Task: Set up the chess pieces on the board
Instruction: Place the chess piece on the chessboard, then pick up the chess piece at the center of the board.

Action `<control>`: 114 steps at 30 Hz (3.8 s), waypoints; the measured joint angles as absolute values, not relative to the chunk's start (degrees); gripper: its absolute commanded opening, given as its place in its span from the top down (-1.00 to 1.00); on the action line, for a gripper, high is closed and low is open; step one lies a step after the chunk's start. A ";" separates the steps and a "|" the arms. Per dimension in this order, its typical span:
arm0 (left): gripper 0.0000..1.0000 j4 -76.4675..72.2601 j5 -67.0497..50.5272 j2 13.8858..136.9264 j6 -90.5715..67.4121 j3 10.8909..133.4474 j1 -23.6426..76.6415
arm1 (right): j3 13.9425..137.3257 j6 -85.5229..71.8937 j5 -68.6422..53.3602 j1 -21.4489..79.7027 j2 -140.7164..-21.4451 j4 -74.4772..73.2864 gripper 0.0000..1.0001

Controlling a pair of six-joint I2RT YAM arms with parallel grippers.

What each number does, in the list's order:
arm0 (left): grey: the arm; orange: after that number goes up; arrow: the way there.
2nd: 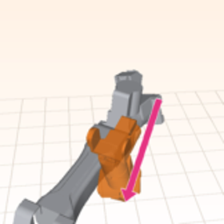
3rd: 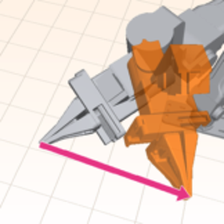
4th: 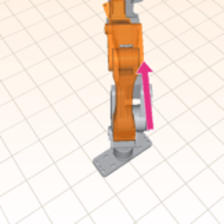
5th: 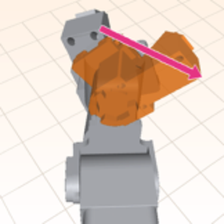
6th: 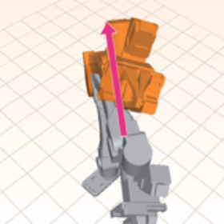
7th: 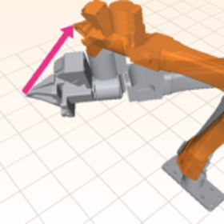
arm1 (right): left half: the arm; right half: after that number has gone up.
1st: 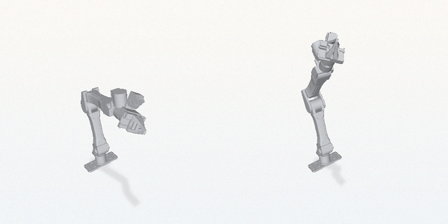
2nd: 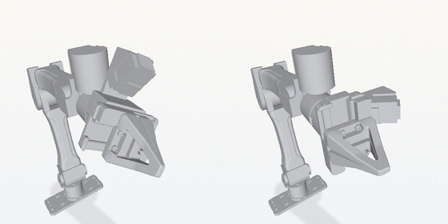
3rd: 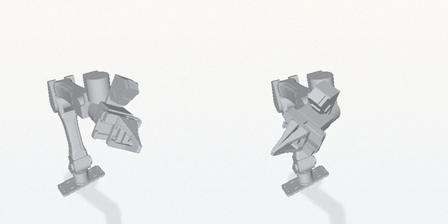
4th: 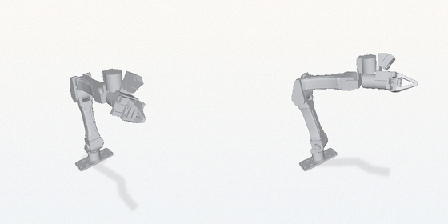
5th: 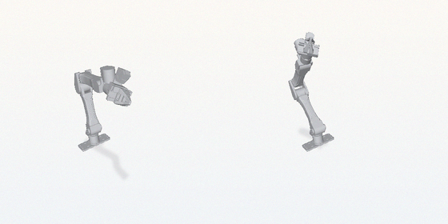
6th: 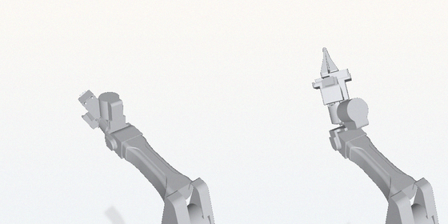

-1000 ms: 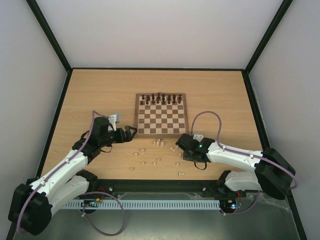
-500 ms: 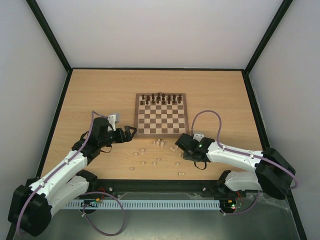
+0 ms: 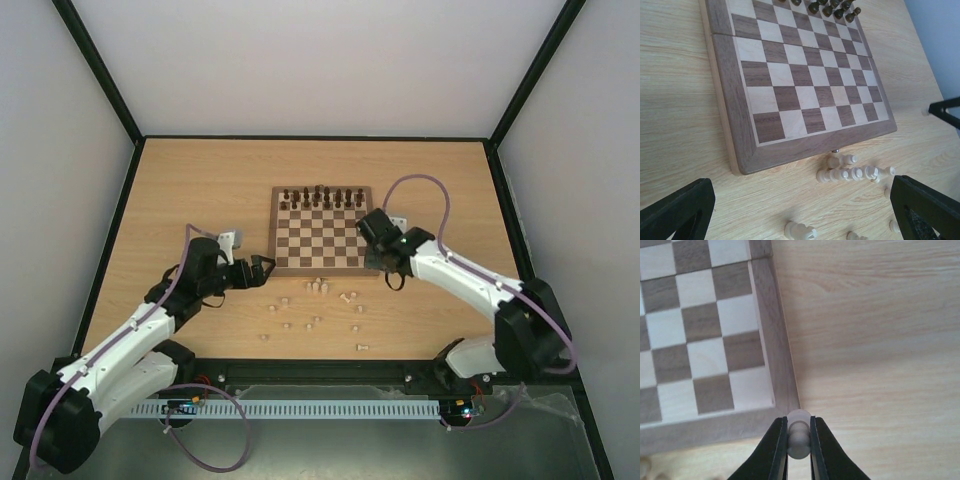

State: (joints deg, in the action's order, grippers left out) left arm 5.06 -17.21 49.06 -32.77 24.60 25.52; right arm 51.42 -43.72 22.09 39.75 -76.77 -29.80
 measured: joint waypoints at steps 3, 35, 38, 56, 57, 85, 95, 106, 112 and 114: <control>-0.98 4.89 -16.88 49.04 -33.47 23.79 25.89 | 54.68 -39.55 20.38 36.80 -82.06 -28.71 0.90; -0.98 7.94 -11.11 42.94 -36.21 21.67 26.46 | 63.86 -27.49 11.55 32.25 -98.94 -22.39 0.91; -0.98 8.16 -10.87 42.87 -36.27 21.67 26.46 | 64.64 -27.18 11.20 32.25 -99.72 -21.96 0.91; -0.98 8.16 -10.83 42.78 -36.45 21.67 26.46 | 63.90 -27.07 10.79 32.25 -98.91 -22.22 0.90; -0.98 8.16 -10.83 42.78 -36.45 21.65 26.46 | 63.66 -27.07 10.76 32.25 -98.67 -22.31 0.90; -0.98 8.29 -6.98 39.68 -38.33 21.43 26.46 | 58.19 -26.55 12.78 32.25 -73.47 -20.78 -0.98; -0.98 7.31 -9.02 43.11 -39.57 23.68 26.46 | 44.93 -29.10 -1.78 32.29 -61.39 -21.74 -0.97; -0.98 8.75 -11.35 41.28 -39.70 23.68 26.72 | 34.85 -38.13 -7.40 39.09 -48.47 -21.91 -0.14; -0.98 10.81 -10.76 41.04 -39.70 23.68 26.79 | 33.85 -44.69 1.26 51.94 -57.87 -23.86 -0.02; -0.98 11.51 -10.37 40.82 -39.68 23.68 26.79 | 35.66 -46.46 6.20 56.16 -61.98 -25.98 0.07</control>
State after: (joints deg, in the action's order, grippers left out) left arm 11.51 -10.37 40.82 -39.68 23.68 26.79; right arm 35.66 -46.46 6.20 56.16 -61.98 -25.98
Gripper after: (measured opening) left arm 0.991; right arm 0.517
